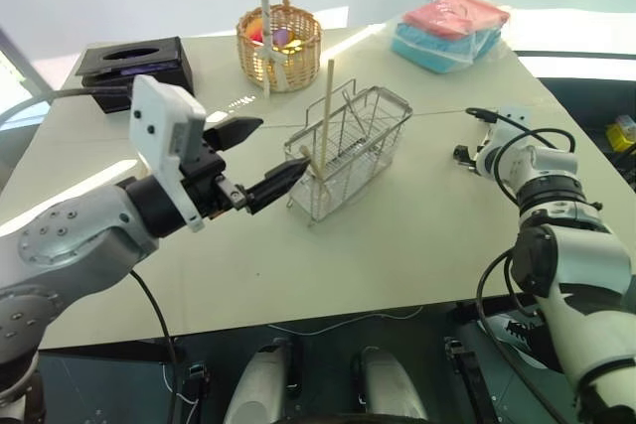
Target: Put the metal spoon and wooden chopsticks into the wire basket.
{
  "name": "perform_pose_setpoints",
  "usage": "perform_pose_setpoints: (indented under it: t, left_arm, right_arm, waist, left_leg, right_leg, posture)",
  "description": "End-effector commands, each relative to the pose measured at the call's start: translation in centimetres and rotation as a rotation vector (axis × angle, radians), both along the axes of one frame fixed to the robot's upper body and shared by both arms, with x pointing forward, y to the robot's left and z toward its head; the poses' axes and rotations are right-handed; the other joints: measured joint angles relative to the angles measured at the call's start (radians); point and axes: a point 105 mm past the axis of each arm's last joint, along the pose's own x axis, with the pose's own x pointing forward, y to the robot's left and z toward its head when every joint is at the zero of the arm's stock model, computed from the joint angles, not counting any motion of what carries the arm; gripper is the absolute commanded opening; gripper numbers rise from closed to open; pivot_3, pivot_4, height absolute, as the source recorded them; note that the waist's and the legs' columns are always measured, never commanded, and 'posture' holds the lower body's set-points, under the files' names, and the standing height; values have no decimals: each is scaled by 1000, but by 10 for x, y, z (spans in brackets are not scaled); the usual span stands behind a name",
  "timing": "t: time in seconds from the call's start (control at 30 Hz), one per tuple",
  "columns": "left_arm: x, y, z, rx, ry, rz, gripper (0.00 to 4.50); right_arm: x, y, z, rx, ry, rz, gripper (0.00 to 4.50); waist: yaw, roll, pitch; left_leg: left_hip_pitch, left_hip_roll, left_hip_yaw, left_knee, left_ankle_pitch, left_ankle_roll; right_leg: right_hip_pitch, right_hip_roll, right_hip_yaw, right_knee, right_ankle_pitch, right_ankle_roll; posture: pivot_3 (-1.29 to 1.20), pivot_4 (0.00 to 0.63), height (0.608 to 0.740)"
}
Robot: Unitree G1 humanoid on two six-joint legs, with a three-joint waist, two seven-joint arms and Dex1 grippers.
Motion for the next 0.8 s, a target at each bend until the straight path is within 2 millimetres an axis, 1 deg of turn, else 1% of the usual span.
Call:
perform_pose_setpoints:
  t: [0.03,0.1,0.17,0.2,0.4,0.7,0.73,0.8]
  left_arm:
    - [-5,-3,12,-16,-63,-8,4497]
    - [-5,-3,12,-20,-62,-9,4497]
    - [-5,-4,13,-21,-62,-9,4500]
    - [-5,-4,13,-21,-62,-10,4500]
    - [-4,-4,13,-26,-62,-7,4500]
    - [-4,-6,14,-33,-62,-8,4500]
    - [-4,-6,14,-34,-61,-8,4500]
    - [-3,-6,14,-36,-60,-11,4500]
  right_arm:
    - [6,0,22,-7,-57,8,4423]
    - [6,1,23,-3,-58,14,4423]
    - [7,1,25,3,-71,9,3879]
    - [7,0,26,6,-74,9,3508]
    - [7,0,25,11,-67,17,440]
    - [6,1,24,17,-58,28,440]
    - [7,2,25,17,-62,39,440]
    - [12,13,33,8,-96,83,440]
  waist:
    - [0,0,0]
    - [0,0,0]
    - [0,0,0]
    - [0,0,0]
    - [0,0,0]
    - [1,0,0]
    - [1,0,0]
    - [1,0,0]
  left_leg:
    - [0,0,0,0,0,0]
    - [0,0,0,0,0,0]
    - [0,0,0,0,0,0]
    - [0,0,0,0,0,0]
    - [0,0,0,0,0,0]
    - [0,0,0,0,0,0]
    - [0,0,0,0,0,0]
    - [0,0,0,0,0,0]
  right_leg:
    - [0,0,0,0,0,0]
    - [0,0,0,0,0,0]
    - [0,0,0,0,0,0]
    - [0,0,0,0,0,0]
    - [0,0,0,0,0,0]
    - [0,0,0,0,0,0]
    - [0,0,0,0,0,0]
    - [0,0,0,0,0,0]
  posture:
    - [0,150,740]
    - [0,150,740]
    - [0,150,740]
    - [0,150,740]
    - [0,150,740]
    - [0,150,740]
    - [0,150,740]
    - [0,150,740]
